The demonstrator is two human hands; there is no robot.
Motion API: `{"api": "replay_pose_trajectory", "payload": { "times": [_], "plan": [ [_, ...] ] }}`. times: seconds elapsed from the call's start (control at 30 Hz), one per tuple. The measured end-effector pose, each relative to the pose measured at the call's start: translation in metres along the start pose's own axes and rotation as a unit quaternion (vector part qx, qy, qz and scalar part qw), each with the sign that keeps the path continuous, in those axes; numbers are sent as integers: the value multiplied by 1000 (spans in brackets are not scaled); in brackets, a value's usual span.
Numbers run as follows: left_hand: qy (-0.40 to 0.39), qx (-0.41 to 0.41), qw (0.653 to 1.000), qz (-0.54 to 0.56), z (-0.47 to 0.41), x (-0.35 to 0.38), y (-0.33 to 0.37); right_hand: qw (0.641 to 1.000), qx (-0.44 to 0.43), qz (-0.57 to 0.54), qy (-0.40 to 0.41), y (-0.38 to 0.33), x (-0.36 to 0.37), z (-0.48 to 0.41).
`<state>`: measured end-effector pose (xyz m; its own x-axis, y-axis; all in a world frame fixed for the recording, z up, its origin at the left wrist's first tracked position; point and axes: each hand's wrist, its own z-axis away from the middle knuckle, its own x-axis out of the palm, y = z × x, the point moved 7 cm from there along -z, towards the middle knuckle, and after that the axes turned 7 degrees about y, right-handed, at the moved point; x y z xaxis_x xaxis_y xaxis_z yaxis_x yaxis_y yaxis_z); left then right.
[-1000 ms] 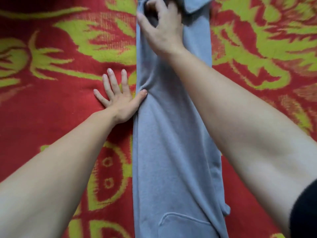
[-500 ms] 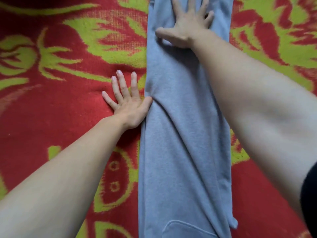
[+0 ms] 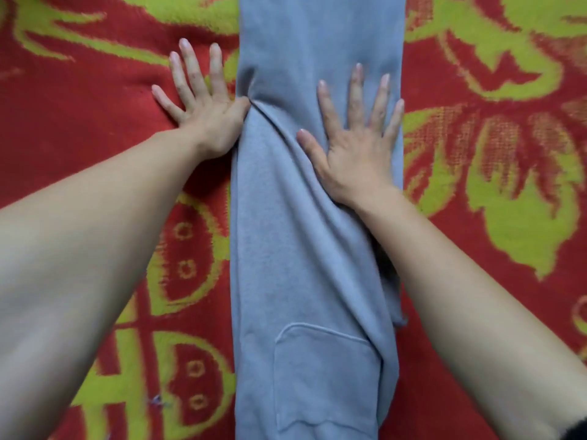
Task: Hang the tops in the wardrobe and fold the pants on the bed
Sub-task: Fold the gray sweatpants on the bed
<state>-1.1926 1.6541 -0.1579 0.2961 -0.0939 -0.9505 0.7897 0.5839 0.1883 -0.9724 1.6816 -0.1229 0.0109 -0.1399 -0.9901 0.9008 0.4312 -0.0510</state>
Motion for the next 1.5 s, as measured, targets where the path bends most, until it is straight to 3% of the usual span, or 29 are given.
{"api": "replay_pose_trajectory", "payload": {
  "times": [0.17,0.3,0.37,0.47,0.53,0.67,0.8,0.93,1.03,1.2,1.33,1.5],
  "plan": [
    [28,10,1000,-3,8,-13,1,999,4,-8,39,2,7,-7],
    [50,-19,990,130,51,-35,4,1000,-6,-19,-14,3,-6,0],
    [87,25,980,179,104,-41,15,999,11,-46,1,8,-21,26],
    [141,85,979,122,219,-30,21,992,21,-84,91,8,-43,117],
    [117,94,988,42,289,-3,8,987,4,-100,124,3,-40,194],
    [30,112,992,-40,359,51,-36,1000,-23,17,8,15,12,302],
    [61,100,993,14,372,49,-43,996,67,-58,0,23,28,335],
    [86,-54,985,142,432,39,-65,953,219,-207,12,23,28,398],
    [4,-150,957,247,498,55,-82,928,296,-226,-5,18,29,462],
    [-72,-119,956,259,559,65,-90,853,403,-327,-59,14,41,528],
    [-115,-158,943,271,565,71,-100,844,397,-336,-128,16,40,536],
    [-131,-180,914,338,591,59,-97,784,401,-460,-112,12,14,552]
  ]
}}
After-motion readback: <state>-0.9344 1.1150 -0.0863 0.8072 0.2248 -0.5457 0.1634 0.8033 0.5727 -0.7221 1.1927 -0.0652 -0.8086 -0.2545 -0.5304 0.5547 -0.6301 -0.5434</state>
